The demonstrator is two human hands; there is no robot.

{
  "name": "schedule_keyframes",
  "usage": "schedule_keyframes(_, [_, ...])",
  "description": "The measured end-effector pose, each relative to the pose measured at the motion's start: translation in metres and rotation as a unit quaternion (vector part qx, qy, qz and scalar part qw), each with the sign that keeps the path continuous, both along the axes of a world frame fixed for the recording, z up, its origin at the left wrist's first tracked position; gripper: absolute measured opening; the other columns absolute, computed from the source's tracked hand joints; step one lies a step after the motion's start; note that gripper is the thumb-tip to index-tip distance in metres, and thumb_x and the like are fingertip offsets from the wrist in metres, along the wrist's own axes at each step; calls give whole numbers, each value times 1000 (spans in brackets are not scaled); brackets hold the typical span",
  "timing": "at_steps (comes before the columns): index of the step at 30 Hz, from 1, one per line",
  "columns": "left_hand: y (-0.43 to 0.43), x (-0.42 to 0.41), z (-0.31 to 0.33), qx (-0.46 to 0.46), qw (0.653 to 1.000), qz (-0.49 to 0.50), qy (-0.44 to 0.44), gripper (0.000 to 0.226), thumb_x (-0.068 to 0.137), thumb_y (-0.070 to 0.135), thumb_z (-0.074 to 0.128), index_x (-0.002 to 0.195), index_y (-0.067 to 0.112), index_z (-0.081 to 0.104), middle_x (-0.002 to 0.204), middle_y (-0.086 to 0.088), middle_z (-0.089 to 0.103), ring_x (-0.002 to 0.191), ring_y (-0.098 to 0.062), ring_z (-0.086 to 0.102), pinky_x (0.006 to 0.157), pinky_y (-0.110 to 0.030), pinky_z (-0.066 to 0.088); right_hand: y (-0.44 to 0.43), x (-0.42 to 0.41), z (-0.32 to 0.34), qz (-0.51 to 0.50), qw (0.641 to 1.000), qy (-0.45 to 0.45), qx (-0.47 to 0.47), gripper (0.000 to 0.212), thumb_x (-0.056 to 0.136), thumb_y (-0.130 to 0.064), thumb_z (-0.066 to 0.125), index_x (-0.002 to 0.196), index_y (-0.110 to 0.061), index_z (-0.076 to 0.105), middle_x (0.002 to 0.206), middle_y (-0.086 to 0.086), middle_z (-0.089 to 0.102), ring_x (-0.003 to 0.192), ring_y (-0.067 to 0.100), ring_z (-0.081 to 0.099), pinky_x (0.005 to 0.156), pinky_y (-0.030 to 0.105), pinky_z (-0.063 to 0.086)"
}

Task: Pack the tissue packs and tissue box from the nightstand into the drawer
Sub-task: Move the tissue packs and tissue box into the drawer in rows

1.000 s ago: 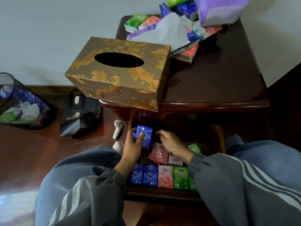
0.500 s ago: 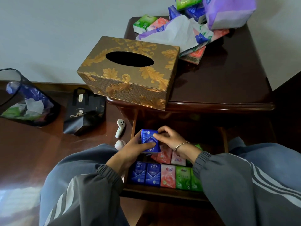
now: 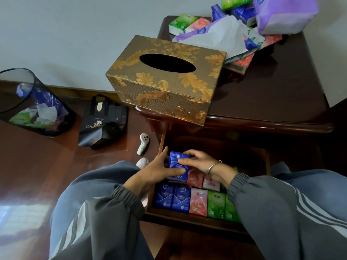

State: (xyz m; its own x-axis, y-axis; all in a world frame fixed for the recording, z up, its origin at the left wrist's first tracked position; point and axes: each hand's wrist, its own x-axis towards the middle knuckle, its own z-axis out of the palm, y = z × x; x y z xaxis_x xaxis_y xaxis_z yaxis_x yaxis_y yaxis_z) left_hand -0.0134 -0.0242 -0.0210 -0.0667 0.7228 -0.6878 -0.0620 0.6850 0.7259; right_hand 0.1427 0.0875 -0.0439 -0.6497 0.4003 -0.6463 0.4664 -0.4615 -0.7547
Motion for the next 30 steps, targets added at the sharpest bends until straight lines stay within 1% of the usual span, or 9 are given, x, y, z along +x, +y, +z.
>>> schedule_keyframes(2, [-1,-6,3,17,996,29,82,123,58,49,87,153,22,14,137,-2,48,115,-15,60,90,-32,55,-2,-6,-7,-12,999,-31,42,35,74,-34,77,102,-22,59,92,3,70,76,12,67,62,22,53])
schedule_keyframes(5, [-6,-13,0,9,962,163,219,70,86,31,69,145,11,38,134,-11,55,117,-23,57,96,-36,49,-2,-16,-20,-55,981,-99,160,36,71,-30,80,97,-17,57,90,4,63,76,14,59,66,26,48])
schedule_keyframes(8, [-11,-5,-3,-67,965,179,180,39,96,25,55,132,9,54,124,-10,63,112,-26,61,98,-39,49,-2,-25,-27,-2,938,-190,290,41,69,-40,78,96,-18,56,90,-2,58,84,18,58,72,30,45])
schedule_keyframes(10, [-13,5,0,-68,972,168,151,27,97,22,52,119,11,63,110,-8,70,104,-26,66,95,-44,52,-4,-31,-28,36,918,-225,325,43,68,-46,75,95,-20,55,90,-3,58,85,19,58,70,29,44])
schedule_keyframes(17, [-14,6,3,-58,969,149,190,34,97,15,50,130,16,56,120,-4,64,107,-18,62,96,-44,51,-9,-55,-30,95,920,-205,320,45,74,-43,72,106,-17,52,108,4,61,93,21,58,71,29,41])
schedule_keyframes(21, [-15,5,0,-51,968,162,184,34,97,14,48,130,16,56,119,-3,64,105,-17,62,95,-43,52,-10,-54,-36,191,894,-212,345,43,85,-38,63,117,-12,51,117,11,61,102,27,60,73,31,45])
schedule_keyframes(25, [-14,5,-2,-52,966,163,196,33,97,14,47,128,19,57,116,0,65,99,-14,62,92,-39,53,-11,-53,-39,239,863,-212,392,38,90,-39,55,114,-9,54,113,16,64,100,32,61,81,37,50])
schedule_keyframes(28, [-13,6,-4,-43,963,160,213,33,97,14,48,127,19,59,103,6,63,86,-6,60,81,-30,53,-7,-54,-43,230,875,-203,375,38,90,-37,57,115,-9,55,114,16,62,101,31,60,81,35,50])
schedule_keyframes(30, [-13,6,-4,-40,961,160,221,31,97,13,48,125,19,60,101,6,64,86,-7,61,83,-32,53,-4,-56,-45,219,892,-195,345,39,88,-35,61,116,-9,56,117,15,62,102,29,60,77,29,45])
